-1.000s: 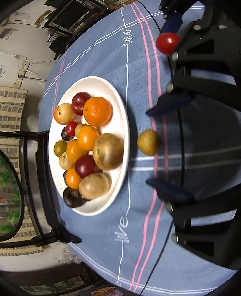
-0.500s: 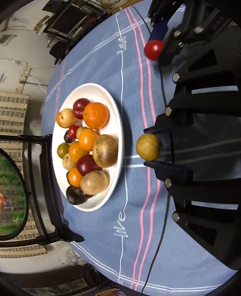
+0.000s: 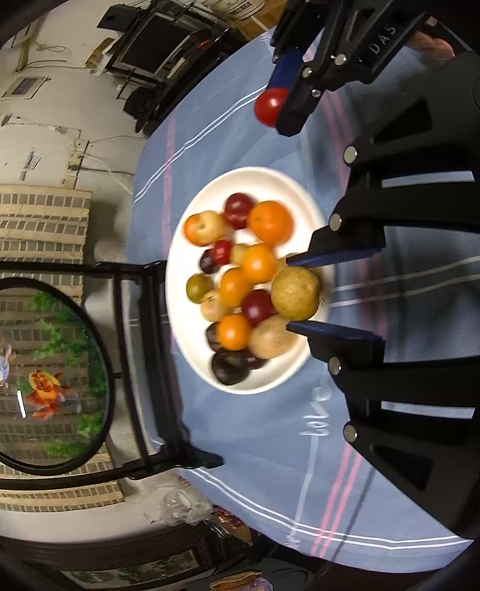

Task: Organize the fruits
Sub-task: 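Carry both held fruits onto the white plate and open both tools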

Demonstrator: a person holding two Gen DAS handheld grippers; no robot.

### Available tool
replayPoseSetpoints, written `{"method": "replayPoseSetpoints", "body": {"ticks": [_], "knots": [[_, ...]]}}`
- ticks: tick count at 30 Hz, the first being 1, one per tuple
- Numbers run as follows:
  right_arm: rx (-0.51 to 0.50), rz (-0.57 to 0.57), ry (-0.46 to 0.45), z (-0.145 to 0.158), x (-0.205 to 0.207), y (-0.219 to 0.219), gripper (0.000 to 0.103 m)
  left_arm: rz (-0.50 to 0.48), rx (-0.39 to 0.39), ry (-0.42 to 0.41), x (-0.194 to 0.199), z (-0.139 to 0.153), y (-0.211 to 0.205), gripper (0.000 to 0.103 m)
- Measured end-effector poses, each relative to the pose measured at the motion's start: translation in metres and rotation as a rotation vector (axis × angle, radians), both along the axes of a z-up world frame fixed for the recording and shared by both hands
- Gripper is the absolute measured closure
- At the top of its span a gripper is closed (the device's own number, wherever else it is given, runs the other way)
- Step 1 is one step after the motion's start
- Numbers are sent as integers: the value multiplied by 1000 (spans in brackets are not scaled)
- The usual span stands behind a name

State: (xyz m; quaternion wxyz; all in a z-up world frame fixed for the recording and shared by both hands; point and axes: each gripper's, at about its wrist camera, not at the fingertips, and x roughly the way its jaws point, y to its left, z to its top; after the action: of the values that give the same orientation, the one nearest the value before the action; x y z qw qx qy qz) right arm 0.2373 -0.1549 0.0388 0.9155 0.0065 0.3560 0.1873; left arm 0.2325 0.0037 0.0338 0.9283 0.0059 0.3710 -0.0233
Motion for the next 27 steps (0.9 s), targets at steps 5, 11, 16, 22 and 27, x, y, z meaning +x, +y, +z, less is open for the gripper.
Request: {"method": "replayPoseSetpoints", "body": {"ticks": [5, 11, 16, 22, 27], "knots": [[70, -52, 47, -4, 48, 11, 72, 34, 15, 8, 42, 0, 6, 74], [117, -43, 144, -22, 91, 26, 71, 66, 4, 25, 75, -5, 11, 74], [147, -74, 195, -34, 111, 32, 66, 87, 9, 62, 97, -16, 14, 70], [182, -117, 165, -23, 103, 14, 40, 142, -8, 4, 90, -7, 27, 32], [205, -116, 159, -13, 84, 1, 40, 102, 20, -3, 68, 1, 18, 21]]}}
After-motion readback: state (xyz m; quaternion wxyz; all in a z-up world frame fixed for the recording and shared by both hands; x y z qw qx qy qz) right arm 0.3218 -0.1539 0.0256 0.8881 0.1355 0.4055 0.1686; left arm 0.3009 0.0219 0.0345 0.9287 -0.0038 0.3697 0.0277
